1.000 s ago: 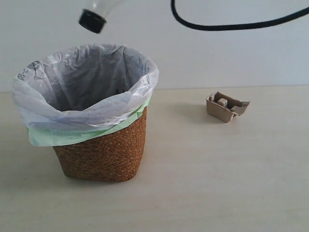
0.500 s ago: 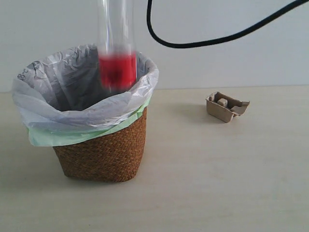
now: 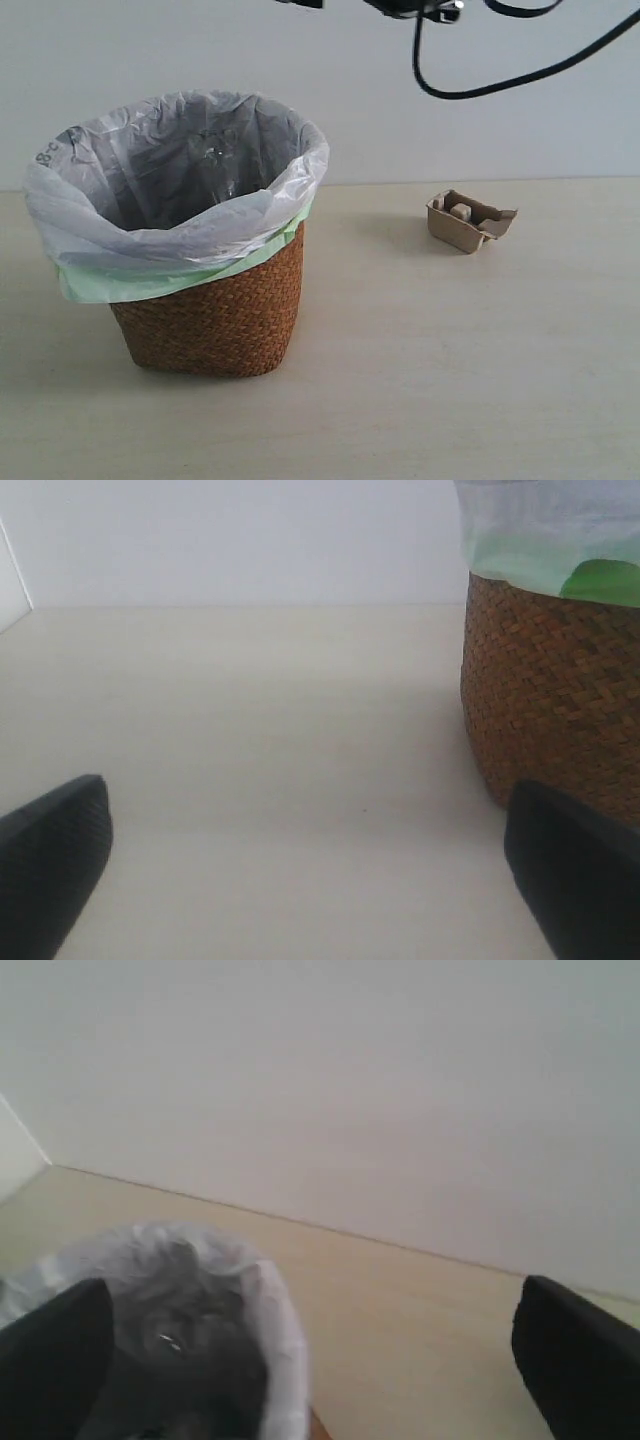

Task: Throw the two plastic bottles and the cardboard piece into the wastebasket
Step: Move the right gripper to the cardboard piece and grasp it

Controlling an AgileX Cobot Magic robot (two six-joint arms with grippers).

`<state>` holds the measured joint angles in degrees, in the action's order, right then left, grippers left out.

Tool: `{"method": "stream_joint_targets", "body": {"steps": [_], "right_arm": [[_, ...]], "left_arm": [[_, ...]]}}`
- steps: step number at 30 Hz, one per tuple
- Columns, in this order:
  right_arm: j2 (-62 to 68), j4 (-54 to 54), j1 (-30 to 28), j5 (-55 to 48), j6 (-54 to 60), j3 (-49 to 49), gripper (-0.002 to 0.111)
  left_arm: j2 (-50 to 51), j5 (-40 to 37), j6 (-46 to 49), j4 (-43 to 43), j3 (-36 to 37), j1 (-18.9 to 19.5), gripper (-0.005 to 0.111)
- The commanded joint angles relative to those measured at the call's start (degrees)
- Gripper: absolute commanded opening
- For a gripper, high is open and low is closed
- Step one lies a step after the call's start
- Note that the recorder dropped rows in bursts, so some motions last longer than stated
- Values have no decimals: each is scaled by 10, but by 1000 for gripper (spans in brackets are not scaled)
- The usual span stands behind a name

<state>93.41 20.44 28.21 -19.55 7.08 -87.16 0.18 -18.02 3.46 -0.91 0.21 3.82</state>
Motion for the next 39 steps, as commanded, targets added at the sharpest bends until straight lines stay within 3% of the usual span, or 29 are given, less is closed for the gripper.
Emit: {"method": "stream_joint_targets", "body": {"steps": [1, 7, 12, 22, 30, 39], "right_arm": [[-3, -100, -79, -95, -91, -3, 101], [51, -204, -107, -166, -127, -3, 101], [127, -260, -107, -160, -129, -11, 101], [292, -447, -107, -270, -122, -159, 101], [390, -458, -107, -276, -39, -230, 101], [444, -498, -110, -270, -37, -258, 99]], "left_arm": [[-2, 4, -5, -1, -2, -4, 108], [-2, 4, -5, -1, -2, -4, 108], [-2, 4, -5, -1, -2, -4, 108], [-2, 4, -5, -1, -2, -4, 108], [-2, 4, -5, -1, -2, -4, 108], [-2, 4, -5, -1, -2, -4, 108]]}}
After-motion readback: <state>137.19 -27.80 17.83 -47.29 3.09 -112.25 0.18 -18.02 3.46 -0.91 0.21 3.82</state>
